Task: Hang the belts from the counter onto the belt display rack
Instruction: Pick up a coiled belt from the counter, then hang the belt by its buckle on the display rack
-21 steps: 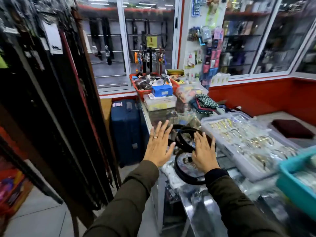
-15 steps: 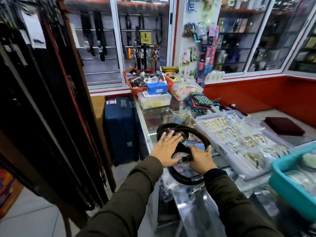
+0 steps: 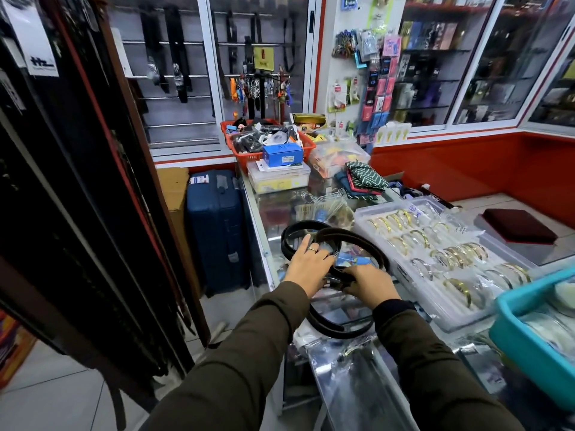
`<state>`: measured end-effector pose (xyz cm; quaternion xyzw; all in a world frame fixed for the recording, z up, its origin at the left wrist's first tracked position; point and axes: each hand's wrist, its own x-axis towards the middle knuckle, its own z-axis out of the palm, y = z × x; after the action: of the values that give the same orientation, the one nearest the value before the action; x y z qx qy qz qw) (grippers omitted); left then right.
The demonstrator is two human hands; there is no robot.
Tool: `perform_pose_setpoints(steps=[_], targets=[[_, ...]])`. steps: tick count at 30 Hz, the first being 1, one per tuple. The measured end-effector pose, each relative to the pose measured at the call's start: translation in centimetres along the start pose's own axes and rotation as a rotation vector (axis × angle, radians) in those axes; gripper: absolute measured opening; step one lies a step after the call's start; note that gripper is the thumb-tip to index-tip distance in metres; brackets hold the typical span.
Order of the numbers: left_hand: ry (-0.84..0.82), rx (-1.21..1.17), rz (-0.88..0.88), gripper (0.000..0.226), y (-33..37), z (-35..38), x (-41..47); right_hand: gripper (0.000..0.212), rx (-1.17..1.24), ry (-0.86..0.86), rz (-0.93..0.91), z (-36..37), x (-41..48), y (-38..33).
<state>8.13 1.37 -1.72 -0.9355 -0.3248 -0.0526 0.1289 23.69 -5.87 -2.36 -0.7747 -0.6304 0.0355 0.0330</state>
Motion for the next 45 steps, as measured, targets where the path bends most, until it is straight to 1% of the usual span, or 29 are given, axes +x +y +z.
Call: perform_pose_setpoints(steps=[3, 9, 12, 14, 15, 17, 18, 20, 22, 24, 25, 27, 29, 30, 31, 32, 33, 34, 35, 36, 38, 41, 43, 45], targets=[[0.087, -0.062, -0.011, 0.034, -0.5, -0.4, -0.7, 0.033, -0.042, 0.061, -0.009, -1.2, -0.2, -0.4], [0.376, -0.245, -0.148, 0.036, -2.8, -2.0, -4.0, 0.039, -0.019, 0.213, -0.117, -4.7, -0.2, -4.1], [0.524, -0.411, -0.203, 0.045, -4.7, -2.6, -6.2, 0.046, 0.103, 0.281, -0.215, -6.1, 0.0, -6.9], [0.650, -0.521, -0.277, 0.053, -5.9, -3.0, -7.8, 0.039, 0.222, 0.302, -0.288, -6.6, 0.2, -9.0], [0.724, -0.601, -0.346, 0.056, -6.4, -3.2, -8.7, 0.034, 0.287, 0.295, -0.313, -6.9, 0.3, -10.2], [0.844, -0.848, -0.530, 0.056, -7.3, -3.5, -10.3, 0.028, 0.443, 0.261, -0.347, -7.3, 0.5, -12.5], [0.874, -0.997, -0.639, 0.051, -7.8, -3.6, -11.2, 0.028, 0.530, 0.233, -0.366, -7.5, 0.5, -13.7], [0.884, -1.238, -0.827, 0.029, -9.1, -4.1, -12.9, 0.024, 0.692, 0.165, -0.408, -7.8, 0.5, -16.2], [0.890, -1.447, -0.912, 0.015, -10.6, -4.4, -14.6, 0.019, 0.820, 0.103, -0.446, -7.6, 0.3, -18.3], [0.896, -1.624, -0.898, 0.009, -11.9, -4.8, -16.6, 0.021, 0.935, 0.042, -0.478, -7.3, 0.0, -20.2], [0.890, -1.664, -0.871, 0.009, -12.4, -5.0, -17.5, 0.025, 0.976, 0.019, -0.495, -7.1, -0.2, -21.1], [0.871, -1.670, -0.856, 0.013, -13.3, -5.3, -19.1, 0.028, 1.039, -0.022, -0.529, -6.8, -0.6, -22.5], [0.868, -1.600, -0.882, 0.017, -14.1, -5.7, -20.5, 0.023, 1.070, -0.069, -0.553, -6.7, -0.9, -23.8], [0.869, -1.554, -0.886, 0.018, -14.4, -6.0, -21.1, 0.022, 1.076, -0.070, -0.555, -6.6, -1.0, -24.5], [0.876, -1.526, -0.880, 0.017, -14.8, -6.3, -21.5, 0.026, 1.083, -0.035, -0.536, -6.5, -1.1, -24.9], [0.900, -1.513, -0.874, 0.014, -15.1, -6.8, -22.0, 0.037, 1.098, 0.018, -0.505, -6.4, -1.2, -25.5], [0.930, -1.513, -0.869, 0.011, -15.4, -7.3, -22.4, 0.053, 1.105, 0.088, -0.475, -6.4, -1.4, -25.9], [0.952, -1.516, -0.865, 0.010, -15.6, -7.8, -22.7, 0.064, 1.100, 0.160, -0.476, -6.4, -1.5, -26.3], [0.965, -1.524, -0.853, 0.010, -15.9, -8.4, -23.0, 0.066, 1.082, 0.213, -0.513, -6.5, -1.7, -26.7], [0.964, -1.533, -0.840, 0.011, -16.1, -8.9, -23.3, 0.059, 1.070, 0.226, -0.564, -6.8, -1.8, -27.1], [0.966, -1.528, -0.810, 0.011, -16.6, -10.0, -24.0, 0.045, 1.094, 0.146, -0.648, -7.7, -2.0, -28.0], [1.045, -1.530, -0.785, 0.009, -17.2, -12.1, -25.1, 0.040, 1.163, 0.044, -0.679, -9.4, -1.8, -29.7], [1.098, -1.526, -0.794, 0.011, -17.7, -13.4, -26.1, 0.035, 1.193, 0.035, -0.709, -10.3, -1.9, -31.1], [1.095, -1.514, -0.809, 0.013, -18.3, -14.4, -27.1, 0.027, 1.261, 0.036, -0.731, -11.2, -2.2, -32.6]])
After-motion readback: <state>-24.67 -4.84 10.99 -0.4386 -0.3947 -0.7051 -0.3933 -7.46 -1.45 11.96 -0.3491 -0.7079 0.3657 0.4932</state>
